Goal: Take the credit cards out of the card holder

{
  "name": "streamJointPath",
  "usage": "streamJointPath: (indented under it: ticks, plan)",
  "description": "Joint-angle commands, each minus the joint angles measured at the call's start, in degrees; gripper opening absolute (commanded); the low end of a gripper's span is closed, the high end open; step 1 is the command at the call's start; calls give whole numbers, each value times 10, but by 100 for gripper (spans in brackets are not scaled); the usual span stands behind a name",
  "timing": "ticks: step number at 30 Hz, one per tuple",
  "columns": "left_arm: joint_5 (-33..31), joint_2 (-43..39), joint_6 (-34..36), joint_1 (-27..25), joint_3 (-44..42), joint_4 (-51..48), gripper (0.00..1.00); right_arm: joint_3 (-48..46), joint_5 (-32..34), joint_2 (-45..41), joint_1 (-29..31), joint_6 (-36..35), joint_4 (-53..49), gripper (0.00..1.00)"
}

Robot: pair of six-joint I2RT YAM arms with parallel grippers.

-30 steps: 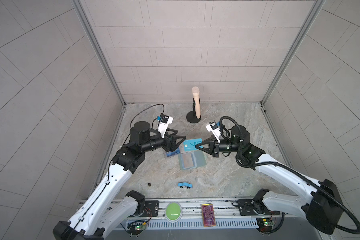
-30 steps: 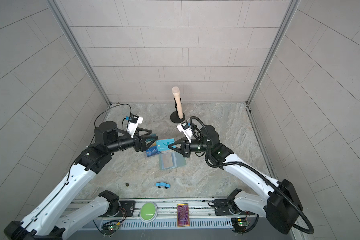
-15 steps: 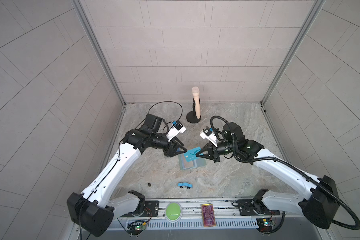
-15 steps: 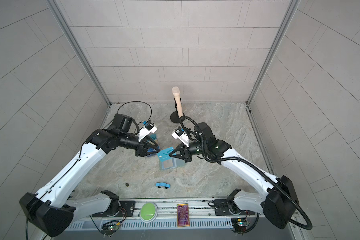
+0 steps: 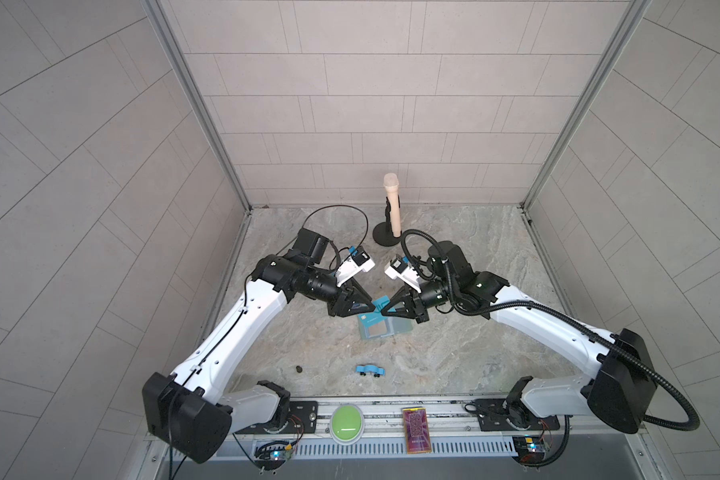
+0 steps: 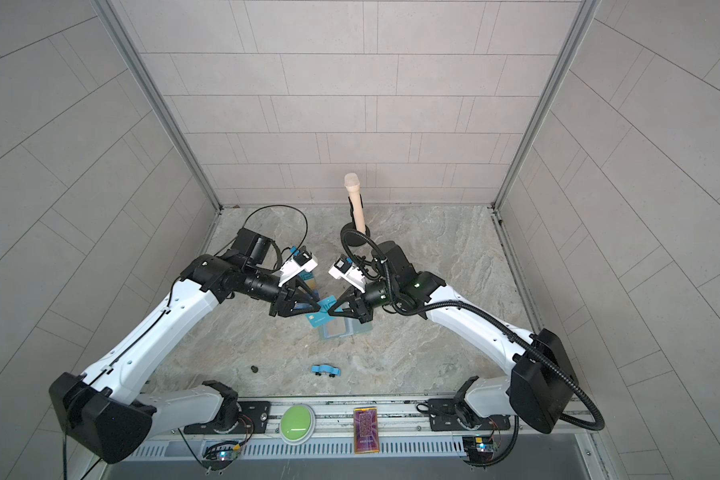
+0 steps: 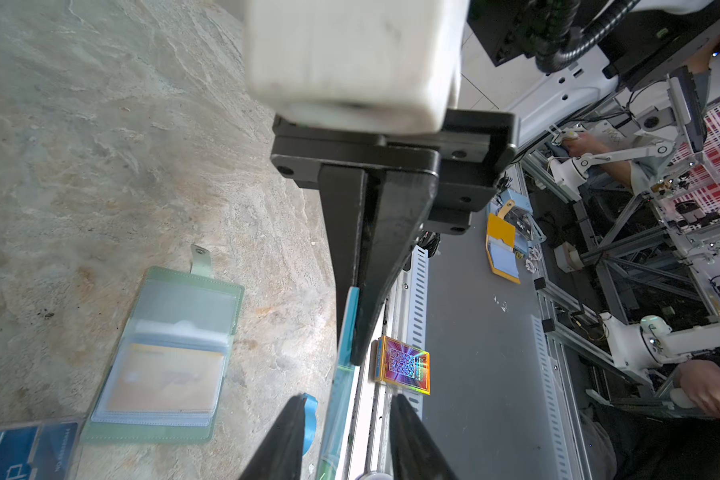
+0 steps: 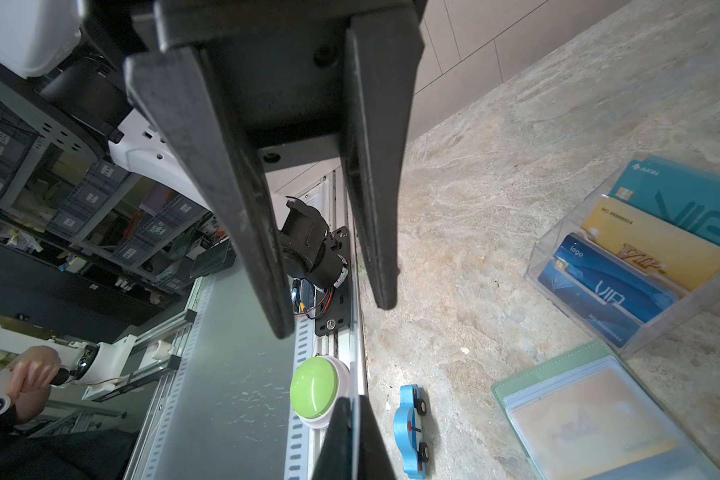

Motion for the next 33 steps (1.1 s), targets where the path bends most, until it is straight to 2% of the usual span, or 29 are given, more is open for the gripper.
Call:
streamJointPath:
  ticks: [1,8,15,17,20,24,27,29,33]
  plan:
    - [14,8,17,1,11,-15,35,10,-12,3,4,-10,29,0]
    - [7,18,20,1,12,-23,25,8,-16,7,7,4,52,0]
    - [-24,19,2,0,12,-7,6,4,-2,11,7,2,51,2]
    - [-43,18,-4,0,12,1,1,2,7,8,6,-1,44,19]
    - [-69,15,-11,0,13,14,0,-7,30,-8,0,-9,31,41]
    - [-124,8,-14,1,17,26,0,-38,87,-50,-17,-9,26,55]
    - [-200,-1,1,2,18,41,0,-69,186,-87,-30,-9,22,67]
    - [-230,-2,35,5,18,42,0,-88,262,-108,-36,-5,21,72]
    - [-323,7,95,8,21,41,0,-114,379,-134,-46,0,18,75]
